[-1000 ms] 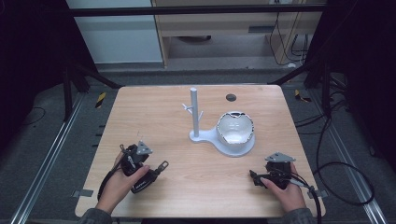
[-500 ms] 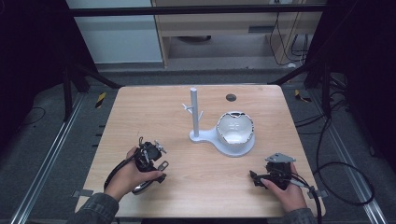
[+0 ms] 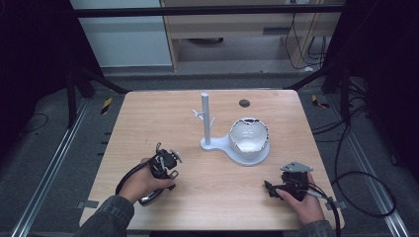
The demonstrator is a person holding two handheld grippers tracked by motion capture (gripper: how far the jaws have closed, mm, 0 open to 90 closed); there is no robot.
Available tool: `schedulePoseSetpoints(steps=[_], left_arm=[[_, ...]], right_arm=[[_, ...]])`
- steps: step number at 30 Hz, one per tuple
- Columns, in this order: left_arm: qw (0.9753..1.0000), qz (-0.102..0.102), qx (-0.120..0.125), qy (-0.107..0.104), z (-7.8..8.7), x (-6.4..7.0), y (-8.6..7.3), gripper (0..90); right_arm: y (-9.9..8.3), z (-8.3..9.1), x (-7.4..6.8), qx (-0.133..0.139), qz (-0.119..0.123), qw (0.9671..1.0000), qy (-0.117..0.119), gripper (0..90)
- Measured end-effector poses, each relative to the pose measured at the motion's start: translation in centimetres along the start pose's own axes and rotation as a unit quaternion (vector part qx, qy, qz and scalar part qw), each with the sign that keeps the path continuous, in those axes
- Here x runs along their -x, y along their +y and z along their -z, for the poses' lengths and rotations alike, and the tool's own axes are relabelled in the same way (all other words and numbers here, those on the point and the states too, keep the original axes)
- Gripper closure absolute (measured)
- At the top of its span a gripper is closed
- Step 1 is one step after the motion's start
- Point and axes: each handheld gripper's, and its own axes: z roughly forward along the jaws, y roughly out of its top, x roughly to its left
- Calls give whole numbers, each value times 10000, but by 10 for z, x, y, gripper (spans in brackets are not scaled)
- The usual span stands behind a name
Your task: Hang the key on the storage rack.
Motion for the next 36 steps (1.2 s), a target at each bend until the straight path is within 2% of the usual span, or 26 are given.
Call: schedulePoseSetpoints(steps=[2, 11, 16, 30, 36], left_arm=[[9999, 52, -19, -90, -1, -4, -2, 403], [9996, 164, -51, -237, -6, -10, -4, 581], [9996, 170, -125, -180, -9, -11, -3, 606], [9995, 144, -129, -249, -12, -13, -4, 675], [9994, 140, -141, -286, -12, -14, -4, 734]], right_arm=[[0, 0, 0, 0, 2, 10000, 0, 5], [0, 0, 0, 0, 2, 10000, -1, 5], [0, 0, 0, 2, 3, 10000, 0, 4], [0, 0, 0, 2, 6, 10000, 2, 4], [0, 0, 0, 3, 8, 10000, 3, 4]])
